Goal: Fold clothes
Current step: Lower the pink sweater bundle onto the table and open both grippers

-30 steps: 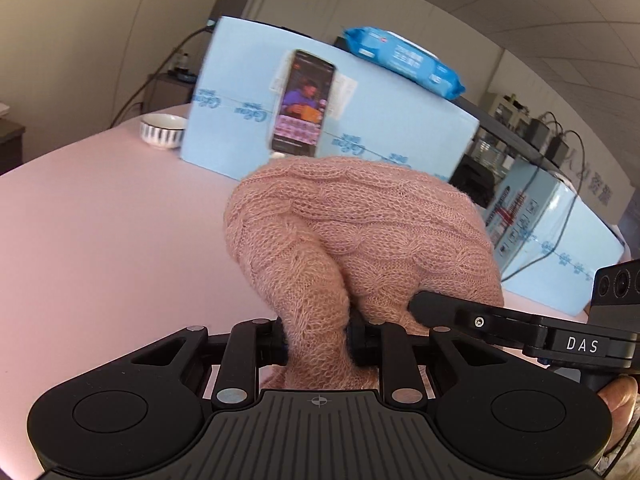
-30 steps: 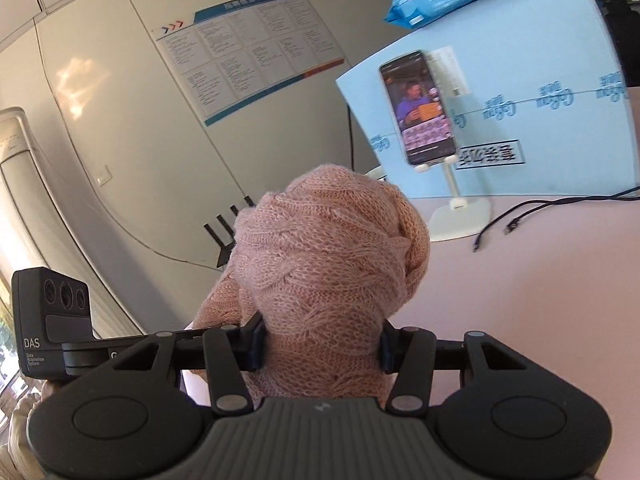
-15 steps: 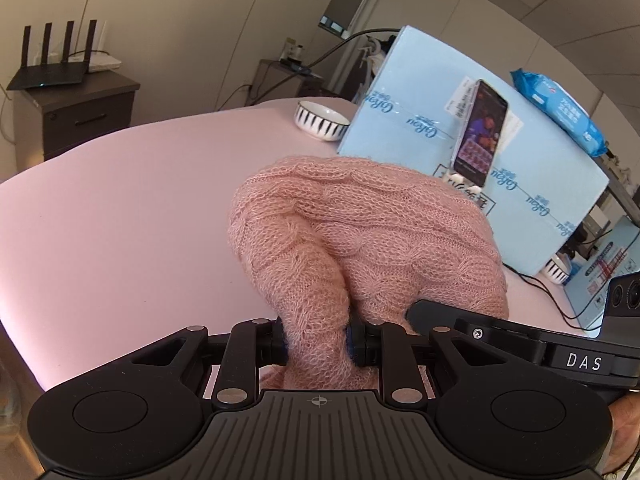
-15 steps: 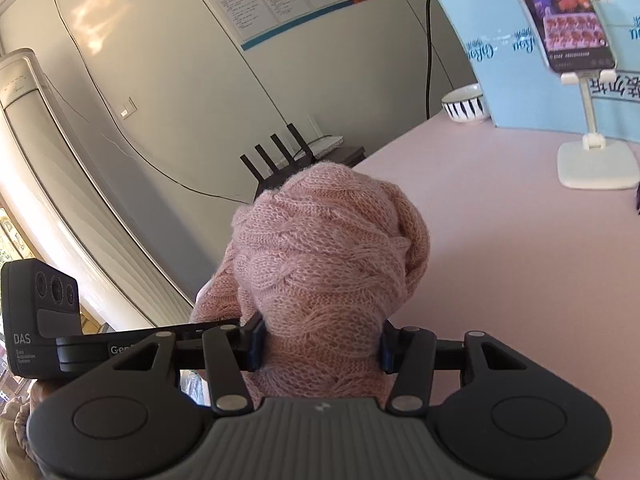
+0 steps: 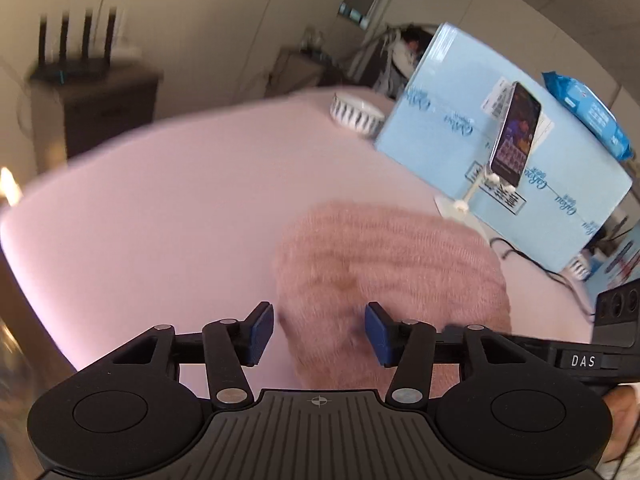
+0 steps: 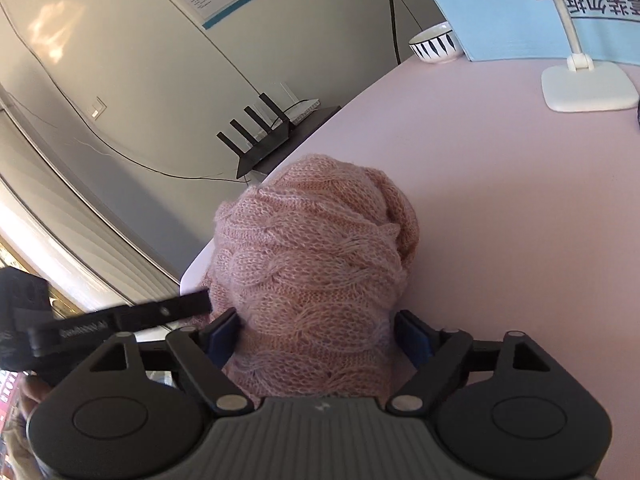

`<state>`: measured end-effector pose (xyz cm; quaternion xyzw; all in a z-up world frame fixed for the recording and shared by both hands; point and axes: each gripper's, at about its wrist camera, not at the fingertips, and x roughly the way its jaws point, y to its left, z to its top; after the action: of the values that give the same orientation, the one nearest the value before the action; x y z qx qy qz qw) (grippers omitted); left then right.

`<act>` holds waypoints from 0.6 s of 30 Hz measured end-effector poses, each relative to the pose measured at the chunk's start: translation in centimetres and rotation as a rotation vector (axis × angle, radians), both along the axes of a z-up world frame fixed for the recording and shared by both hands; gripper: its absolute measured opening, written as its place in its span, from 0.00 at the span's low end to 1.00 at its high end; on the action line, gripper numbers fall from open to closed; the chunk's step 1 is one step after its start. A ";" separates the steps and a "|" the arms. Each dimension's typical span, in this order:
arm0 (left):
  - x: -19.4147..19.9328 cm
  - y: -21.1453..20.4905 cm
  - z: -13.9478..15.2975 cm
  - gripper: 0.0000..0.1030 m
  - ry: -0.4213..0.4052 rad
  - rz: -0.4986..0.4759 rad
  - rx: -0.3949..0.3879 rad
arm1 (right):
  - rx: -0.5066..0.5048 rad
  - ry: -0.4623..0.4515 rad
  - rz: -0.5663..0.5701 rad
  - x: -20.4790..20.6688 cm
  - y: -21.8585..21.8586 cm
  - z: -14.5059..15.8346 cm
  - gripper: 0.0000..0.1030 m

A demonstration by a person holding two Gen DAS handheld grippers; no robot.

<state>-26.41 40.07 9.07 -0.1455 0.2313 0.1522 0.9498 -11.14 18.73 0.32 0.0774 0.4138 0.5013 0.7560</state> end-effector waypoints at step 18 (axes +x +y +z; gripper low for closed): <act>2.7 2.8 -6.7 0.71 0.117 -0.006 -0.368 | 0.249 -0.002 0.028 0.5 -2.2 3.4 0.83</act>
<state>-23.75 42.91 2.33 -0.3069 0.3105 0.1125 0.8926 -10.64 16.53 3.68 0.1647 0.3487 0.5593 0.7338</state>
